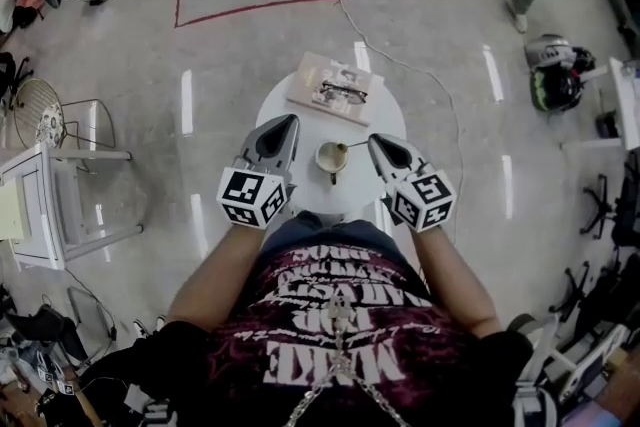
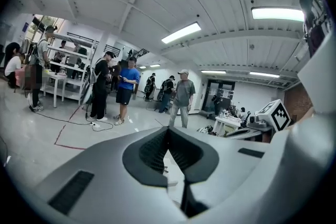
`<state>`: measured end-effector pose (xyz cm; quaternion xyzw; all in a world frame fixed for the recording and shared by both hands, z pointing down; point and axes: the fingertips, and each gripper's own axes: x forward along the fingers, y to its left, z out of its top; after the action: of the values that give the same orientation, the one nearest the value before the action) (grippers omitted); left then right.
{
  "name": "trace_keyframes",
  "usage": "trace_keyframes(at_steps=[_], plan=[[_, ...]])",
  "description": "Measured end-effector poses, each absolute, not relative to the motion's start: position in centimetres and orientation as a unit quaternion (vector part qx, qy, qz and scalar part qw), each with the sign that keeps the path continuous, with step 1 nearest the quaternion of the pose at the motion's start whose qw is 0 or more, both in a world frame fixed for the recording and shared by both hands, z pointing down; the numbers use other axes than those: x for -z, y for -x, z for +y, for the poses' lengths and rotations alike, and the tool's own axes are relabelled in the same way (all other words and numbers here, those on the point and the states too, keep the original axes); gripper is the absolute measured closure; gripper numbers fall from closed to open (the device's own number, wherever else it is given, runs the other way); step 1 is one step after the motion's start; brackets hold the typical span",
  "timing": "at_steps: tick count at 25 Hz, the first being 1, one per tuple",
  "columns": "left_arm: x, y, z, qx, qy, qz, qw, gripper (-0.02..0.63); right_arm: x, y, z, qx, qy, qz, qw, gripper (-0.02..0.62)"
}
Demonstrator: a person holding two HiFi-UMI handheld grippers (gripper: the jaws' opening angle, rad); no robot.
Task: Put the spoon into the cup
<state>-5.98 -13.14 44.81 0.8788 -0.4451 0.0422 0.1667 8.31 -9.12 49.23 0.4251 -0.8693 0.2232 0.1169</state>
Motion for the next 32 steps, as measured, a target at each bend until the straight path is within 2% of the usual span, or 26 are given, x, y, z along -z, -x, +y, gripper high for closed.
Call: trace_keyframes(at_steps=[10,20,32], plan=[[-38.1,3.8,-12.3,-0.004,-0.876,-0.469,0.111,0.577,-39.3,-10.6,-8.7,-0.144,-0.414,-0.895,0.077,0.560],[-35.6,2.1,-10.5,0.001,-0.870,-0.485,0.084,0.577,-36.6,-12.5,-8.0,-0.116,-0.398,-0.908,0.059,0.561],[-35.0,3.0,-10.6,0.007,-0.880,-0.467,0.086,0.577,-34.2,-12.4,-8.5,-0.105,-0.418,-0.901,0.046,0.561]])
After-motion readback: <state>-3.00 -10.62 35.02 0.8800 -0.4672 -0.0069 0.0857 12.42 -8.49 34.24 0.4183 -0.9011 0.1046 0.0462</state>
